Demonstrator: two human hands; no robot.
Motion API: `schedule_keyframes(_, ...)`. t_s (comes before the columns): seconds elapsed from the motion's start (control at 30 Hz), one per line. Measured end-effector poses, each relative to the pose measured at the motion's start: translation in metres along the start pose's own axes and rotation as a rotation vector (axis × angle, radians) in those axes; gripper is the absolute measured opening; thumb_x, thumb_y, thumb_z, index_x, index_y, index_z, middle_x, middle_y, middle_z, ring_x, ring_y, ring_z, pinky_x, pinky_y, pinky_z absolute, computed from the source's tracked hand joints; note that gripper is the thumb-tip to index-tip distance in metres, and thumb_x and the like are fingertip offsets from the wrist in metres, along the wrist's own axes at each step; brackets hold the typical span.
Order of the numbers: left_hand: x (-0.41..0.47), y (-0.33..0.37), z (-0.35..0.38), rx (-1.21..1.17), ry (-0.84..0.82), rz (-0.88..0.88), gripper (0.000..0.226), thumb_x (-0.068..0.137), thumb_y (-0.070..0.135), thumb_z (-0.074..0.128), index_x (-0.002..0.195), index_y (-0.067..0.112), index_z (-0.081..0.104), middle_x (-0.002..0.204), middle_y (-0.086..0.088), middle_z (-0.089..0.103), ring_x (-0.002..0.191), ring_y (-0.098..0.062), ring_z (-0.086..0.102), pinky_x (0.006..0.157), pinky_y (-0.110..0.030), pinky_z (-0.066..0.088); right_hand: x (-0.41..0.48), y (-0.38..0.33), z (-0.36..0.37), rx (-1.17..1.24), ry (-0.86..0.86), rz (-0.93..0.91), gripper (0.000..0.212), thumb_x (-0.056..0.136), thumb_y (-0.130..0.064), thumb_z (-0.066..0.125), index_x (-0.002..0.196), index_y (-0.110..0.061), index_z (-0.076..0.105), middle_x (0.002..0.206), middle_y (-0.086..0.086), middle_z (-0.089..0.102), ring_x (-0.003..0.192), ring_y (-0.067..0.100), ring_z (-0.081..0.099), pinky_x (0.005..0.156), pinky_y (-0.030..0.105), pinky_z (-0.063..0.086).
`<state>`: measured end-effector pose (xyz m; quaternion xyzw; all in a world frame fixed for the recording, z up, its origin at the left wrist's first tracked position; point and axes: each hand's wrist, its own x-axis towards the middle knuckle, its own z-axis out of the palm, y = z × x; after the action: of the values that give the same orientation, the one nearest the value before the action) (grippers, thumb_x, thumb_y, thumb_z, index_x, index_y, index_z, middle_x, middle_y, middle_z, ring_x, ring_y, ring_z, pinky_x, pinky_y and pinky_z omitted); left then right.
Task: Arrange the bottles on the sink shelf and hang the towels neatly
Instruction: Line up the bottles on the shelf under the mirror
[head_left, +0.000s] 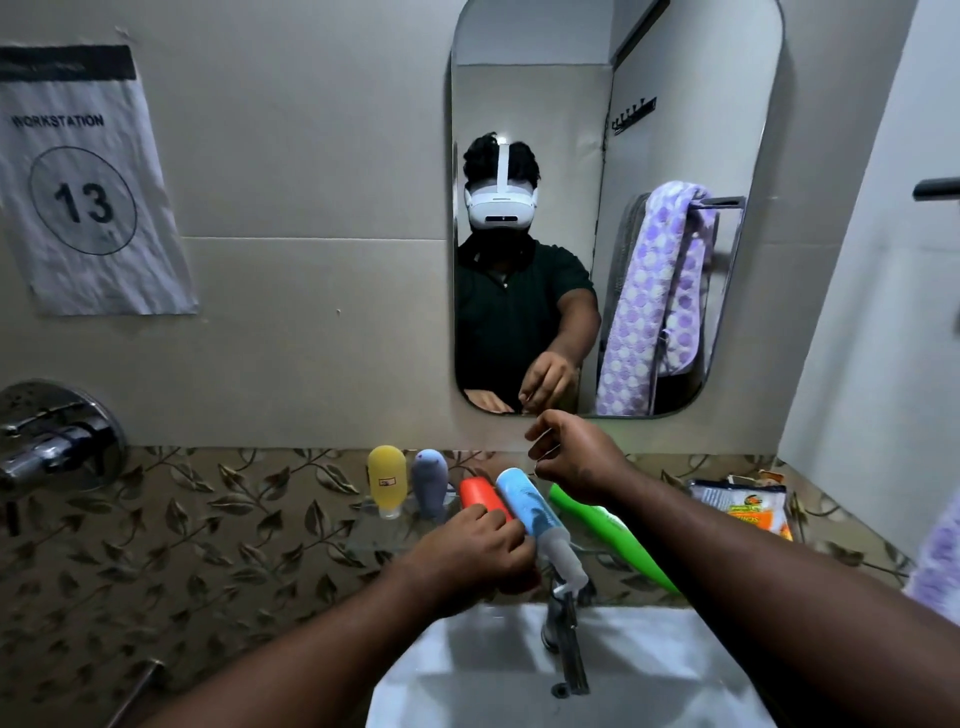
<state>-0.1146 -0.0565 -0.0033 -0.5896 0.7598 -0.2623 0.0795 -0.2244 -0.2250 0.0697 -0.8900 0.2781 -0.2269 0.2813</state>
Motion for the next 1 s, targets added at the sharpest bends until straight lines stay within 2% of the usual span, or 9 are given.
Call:
schedule_keyframes(0.13,0.001,0.006,-0.005,-0.002,0.061,-0.010,0.042,0.103,0.025,0.025,0.121,0.011,0.060,0.111,-0.010,0.067,0.096,-0.030,0.065,0.072,-0.044,0.057,-0.006,0.003,-0.003,-0.035,0.010,0.008,0.033,0.074,-0.006,0.071,0.098,-0.026,0.061,0.088,-0.004,0.074,0.082,0.015,0.070,0.077,0.039,0.058)
schedule_keyframes(0.27,-0.002,0.001,-0.012,-0.056,0.060,-0.027,0.048,0.102,0.028,0.021,0.128,0.009,0.056,0.120,-0.013,0.065,0.105,-0.031,0.063,0.077,-0.046,0.058,-0.007,0.002,-0.003,-0.043,-0.005,-0.004,0.030,0.076,-0.005,0.070,0.098,-0.025,0.063,0.090,-0.004,0.075,0.084,0.016,0.070,0.078,0.039,0.058)
schedule_keyframes(0.4,-0.011,-0.011,-0.024,-0.132,0.156,-0.018,0.022,0.091,0.016,0.056,0.110,0.016,0.066,0.099,-0.004,0.069,0.084,-0.022,0.066,0.057,-0.032,0.054,-0.007,-0.001,0.000,-0.033,-0.051,-0.020,0.034,0.078,0.003,0.065,0.095,-0.026,0.067,0.091,-0.003,0.076,0.087,0.014,0.071,0.083,0.039,0.060)
schedule_keyframes(0.47,-0.015,-0.018,-0.028,-0.188,0.156,-0.029,0.020,0.086,0.010,0.065,0.104,0.017,0.063,0.095,-0.004,0.066,0.081,-0.023,0.064,0.054,-0.032,0.051,-0.008,-0.004,0.001,-0.041,-0.096,-0.057,0.038,0.077,0.008,0.062,0.092,-0.026,0.068,0.092,-0.002,0.077,0.087,0.013,0.072,0.084,0.039,0.060)
schedule_keyframes(0.67,-0.013,-0.051,-0.048,-0.113,0.077,0.012,0.020,0.085,-0.002,0.059,0.102,0.005,0.067,0.098,-0.019,0.065,0.084,-0.034,0.065,0.060,-0.043,0.055,-0.005,-0.018,0.007,-0.025,-0.290,-0.140,0.054,0.074,0.016,0.061,0.116,-0.017,0.069,0.108,0.001,0.072,0.088,0.014,0.064,0.083,0.034,0.057)
schedule_keyframes(0.77,-0.006,-0.068,-0.058,-0.074,-0.019,0.022,0.025,0.095,0.007,0.056,0.119,0.007,0.064,0.112,-0.023,0.064,0.092,-0.039,0.064,0.066,-0.047,0.056,-0.005,-0.023,0.012,-0.031,-0.354,-0.159,0.060,0.074,0.009,0.075,0.128,-0.016,0.063,0.115,0.000,0.070,0.102,0.016,0.065,0.083,0.027,0.053)
schedule_keyframes(0.87,0.002,-0.081,-0.070,-0.041,-0.110,-0.018,0.043,0.099,0.036,0.046,0.139,0.022,0.052,0.132,-0.016,0.055,0.112,-0.036,0.057,0.078,-0.040,0.050,-0.006,-0.027,0.019,-0.089,-0.331,-0.170,0.067,0.069,-0.005,0.085,0.130,-0.021,0.063,0.123,0.002,0.071,0.112,0.019,0.064,0.092,0.029,0.049)
schedule_keyframes(0.93,0.010,-0.086,-0.077,0.030,-0.120,0.034,0.048,0.100,0.042,0.046,0.144,0.025,0.047,0.133,-0.014,0.053,0.113,-0.031,0.056,0.078,-0.035,0.044,-0.005,-0.029,0.023,-0.122,-0.301,-0.155,0.075,0.066,-0.009,0.088,0.134,-0.025,0.061,0.124,-0.002,0.069,0.110,0.016,0.061,0.088,0.027,0.049)
schedule_keyframes(1.0,0.013,-0.089,-0.087,-0.025,-0.204,0.010,0.048,0.100,0.039,0.054,0.144,0.023,0.050,0.142,-0.012,0.050,0.126,-0.030,0.051,0.092,-0.039,0.045,-0.003,-0.029,0.025,-0.096,-0.257,-0.151,0.075,0.066,-0.010,0.089,0.134,-0.022,0.059,0.120,-0.005,0.066,0.105,0.012,0.058,0.078,0.023,0.042)
